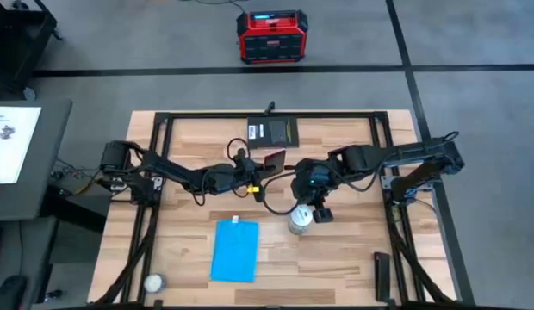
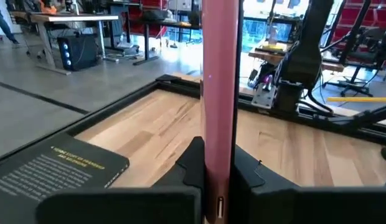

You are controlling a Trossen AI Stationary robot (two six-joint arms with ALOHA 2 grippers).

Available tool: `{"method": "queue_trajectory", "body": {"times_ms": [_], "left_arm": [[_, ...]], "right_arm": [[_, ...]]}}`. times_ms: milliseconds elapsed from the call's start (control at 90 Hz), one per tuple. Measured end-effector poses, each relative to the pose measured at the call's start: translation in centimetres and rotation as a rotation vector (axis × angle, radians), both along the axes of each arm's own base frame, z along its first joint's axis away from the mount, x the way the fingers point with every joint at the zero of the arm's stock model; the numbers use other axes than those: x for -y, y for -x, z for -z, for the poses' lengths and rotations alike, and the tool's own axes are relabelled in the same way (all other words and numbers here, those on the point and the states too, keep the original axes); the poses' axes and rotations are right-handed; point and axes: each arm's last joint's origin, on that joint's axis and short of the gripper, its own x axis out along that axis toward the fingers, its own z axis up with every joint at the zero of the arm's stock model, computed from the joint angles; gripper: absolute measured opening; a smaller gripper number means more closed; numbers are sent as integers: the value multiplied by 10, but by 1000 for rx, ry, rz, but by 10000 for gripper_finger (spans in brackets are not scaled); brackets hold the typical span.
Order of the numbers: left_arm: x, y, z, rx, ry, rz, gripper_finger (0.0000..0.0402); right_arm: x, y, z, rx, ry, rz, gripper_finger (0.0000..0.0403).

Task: Apply microfiber cloth
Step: Spray the front of the cellphone with the spray bottle, then adjust the spray bottle on the table

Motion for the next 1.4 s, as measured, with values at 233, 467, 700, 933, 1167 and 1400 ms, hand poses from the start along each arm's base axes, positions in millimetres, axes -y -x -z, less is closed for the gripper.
{"method": "queue_trajectory", "body": {"times_ms": [233,467,700,933,1167,1400], "left_arm": [[2,0,0,-1,3,5,3],[2,0,1,-4,4,4,3],[2,0,1,-10,4,4,3],[2,0,1,-22,-28,9,3],[3,4,-7,-40,-71,15,3],[2,25,-31,-52,-131,-13,3]], "right_arm": [[0,0,0,-4,1,0,0],[0,1,1,-12,2,0,0],[0,1,1,-14,2,0,0],[3,0,0,11,25,-1,0],[13,-1,-15,86,57,1,0],[14,3,-41,145,151,7,0]]}}
